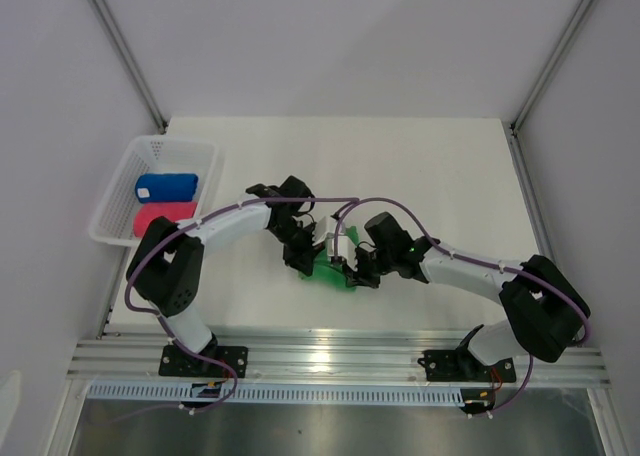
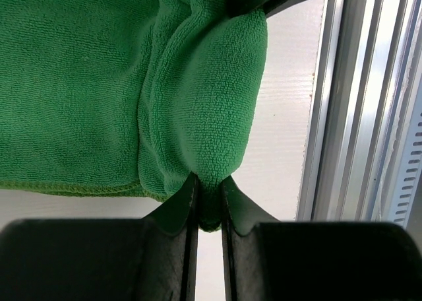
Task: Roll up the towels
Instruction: Roll the towel
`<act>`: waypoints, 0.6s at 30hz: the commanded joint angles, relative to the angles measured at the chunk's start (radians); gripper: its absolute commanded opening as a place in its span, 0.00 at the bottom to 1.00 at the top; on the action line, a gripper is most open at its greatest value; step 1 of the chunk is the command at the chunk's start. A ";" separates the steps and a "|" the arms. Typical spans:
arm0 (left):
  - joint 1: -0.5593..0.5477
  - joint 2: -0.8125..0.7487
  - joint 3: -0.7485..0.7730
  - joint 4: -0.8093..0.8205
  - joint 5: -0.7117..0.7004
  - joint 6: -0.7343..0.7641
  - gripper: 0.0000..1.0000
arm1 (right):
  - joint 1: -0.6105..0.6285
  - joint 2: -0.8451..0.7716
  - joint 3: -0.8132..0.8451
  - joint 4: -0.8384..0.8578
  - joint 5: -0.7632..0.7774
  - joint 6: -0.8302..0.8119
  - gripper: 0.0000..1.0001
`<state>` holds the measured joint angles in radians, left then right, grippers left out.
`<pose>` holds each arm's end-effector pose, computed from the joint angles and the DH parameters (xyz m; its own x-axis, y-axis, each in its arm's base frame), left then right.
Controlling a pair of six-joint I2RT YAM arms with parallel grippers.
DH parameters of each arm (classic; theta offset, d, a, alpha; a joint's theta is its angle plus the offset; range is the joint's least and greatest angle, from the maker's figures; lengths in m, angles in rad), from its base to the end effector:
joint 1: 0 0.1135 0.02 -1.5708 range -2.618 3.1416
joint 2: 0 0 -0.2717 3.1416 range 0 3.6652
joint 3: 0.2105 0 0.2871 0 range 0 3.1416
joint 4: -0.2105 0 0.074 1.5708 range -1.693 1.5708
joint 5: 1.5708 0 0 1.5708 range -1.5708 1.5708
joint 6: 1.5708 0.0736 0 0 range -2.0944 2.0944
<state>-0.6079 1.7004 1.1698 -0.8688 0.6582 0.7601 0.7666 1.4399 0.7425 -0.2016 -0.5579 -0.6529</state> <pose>0.2617 -0.2370 0.1623 -0.2159 0.8142 -0.5389 0.9468 0.0397 -0.3193 0.2058 0.2523 0.1418 0.0539 -0.6636 -0.7461 -0.9985 -0.0260 -0.0490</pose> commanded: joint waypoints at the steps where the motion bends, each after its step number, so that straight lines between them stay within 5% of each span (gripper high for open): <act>1: 0.002 0.002 0.037 -0.012 0.044 0.039 0.15 | 0.005 0.004 0.024 0.034 -0.013 0.056 0.00; 18: 0.010 -0.016 -0.010 0.016 0.020 0.019 0.17 | -0.009 0.008 0.052 -0.039 -0.056 0.025 0.00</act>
<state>-0.6056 1.7023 1.1629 -0.8703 0.6582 0.7647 0.7677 1.4403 0.7452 -0.2180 -0.5758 -0.6392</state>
